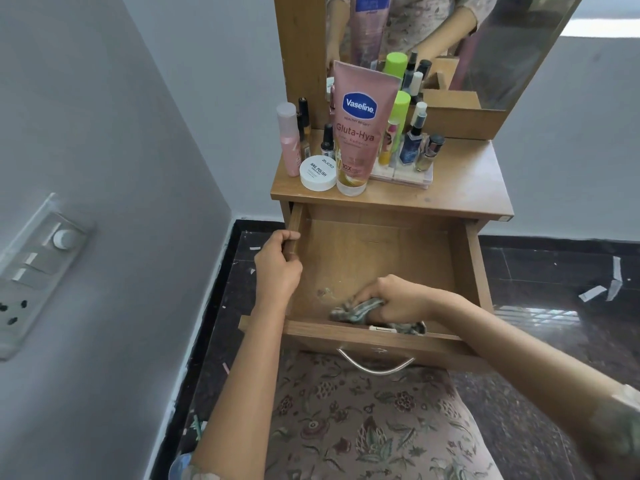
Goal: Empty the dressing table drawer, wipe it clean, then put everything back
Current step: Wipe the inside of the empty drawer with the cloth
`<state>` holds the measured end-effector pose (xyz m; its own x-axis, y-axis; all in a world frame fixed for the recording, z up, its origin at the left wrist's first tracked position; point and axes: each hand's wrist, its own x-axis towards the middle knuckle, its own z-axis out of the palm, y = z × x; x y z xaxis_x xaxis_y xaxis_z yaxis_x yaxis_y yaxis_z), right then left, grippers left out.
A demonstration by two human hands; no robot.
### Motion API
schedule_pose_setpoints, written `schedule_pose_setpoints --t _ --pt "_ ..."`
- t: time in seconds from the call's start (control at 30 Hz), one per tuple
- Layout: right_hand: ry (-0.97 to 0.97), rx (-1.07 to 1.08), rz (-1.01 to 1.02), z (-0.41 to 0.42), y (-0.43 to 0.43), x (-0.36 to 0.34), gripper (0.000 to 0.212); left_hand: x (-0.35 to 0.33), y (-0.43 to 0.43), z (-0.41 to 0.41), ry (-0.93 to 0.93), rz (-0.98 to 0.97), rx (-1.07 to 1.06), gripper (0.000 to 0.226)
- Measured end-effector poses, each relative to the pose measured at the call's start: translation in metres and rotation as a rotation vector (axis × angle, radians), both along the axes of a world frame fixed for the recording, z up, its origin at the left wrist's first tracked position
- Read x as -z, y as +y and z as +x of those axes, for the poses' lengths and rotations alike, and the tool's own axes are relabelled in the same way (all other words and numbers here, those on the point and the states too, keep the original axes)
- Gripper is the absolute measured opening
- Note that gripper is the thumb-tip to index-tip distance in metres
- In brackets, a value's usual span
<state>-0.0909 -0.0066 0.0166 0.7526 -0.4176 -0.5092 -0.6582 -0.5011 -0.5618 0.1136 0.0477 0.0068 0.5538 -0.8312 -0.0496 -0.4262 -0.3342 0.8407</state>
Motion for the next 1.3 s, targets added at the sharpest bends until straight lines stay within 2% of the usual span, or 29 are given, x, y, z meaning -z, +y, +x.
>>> schedule_pose_setpoints --t 0.1,0.17,0.23,0.3,0.43,0.57,0.73,0.8,0.9,1.03,1.17,1.3 --pt "-0.03 -0.129 -0.148 0.011 -0.004 0.004 0.055 0.001 -0.001 0.002 0.027 -0.006 -0.007 0.039" --pt "0.0 -0.182 -0.336 0.009 -0.013 0.002 0.059 0.001 -0.002 0.002 0.028 -0.005 -0.009 0.039" --pt "0.041 -0.154 -0.503 0.003 -0.026 -0.002 0.058 0.002 -0.003 0.001 0.028 -0.001 -0.007 0.039" --pt "0.078 -0.066 -0.56 -0.003 -0.04 -0.001 0.061 0.002 -0.003 0.001 0.02 0.004 -0.004 0.04" --pt "0.043 -0.021 -0.523 0.004 -0.035 0.01 0.06 0.003 -0.004 0.002 0.008 0.008 0.0 0.04" --pt "-0.014 -0.25 -0.45 0.019 -0.006 0.013 0.057 0.003 -0.003 0.002 0.021 0.011 0.0 0.039" --pt "0.058 -0.465 -0.434 0.004 -0.012 -0.003 0.053 0.002 -0.001 0.001 0.047 0.014 -0.006 0.038" --pt "0.093 -0.453 -0.474 -0.008 -0.026 -0.01 0.055 0.002 -0.002 0.001 0.055 0.018 -0.01 0.038" --pt "0.138 -0.306 -0.549 -0.021 -0.048 -0.008 0.049 0.002 -0.003 0.0 0.06 0.012 -0.018 0.04" --pt "0.137 -0.152 -0.556 0.004 -0.047 -0.003 0.049 0.001 -0.003 0.0 0.063 0.004 -0.017 0.042" --pt "0.09 -0.247 -0.503 0.047 -0.018 -0.002 0.047 0.001 -0.003 0.002 0.055 0.005 -0.02 0.039" --pt "0.043 -0.414 -0.434 0.052 -0.001 0.004 0.05 0.001 -0.001 0.001 0.024 0.012 -0.004 0.038"
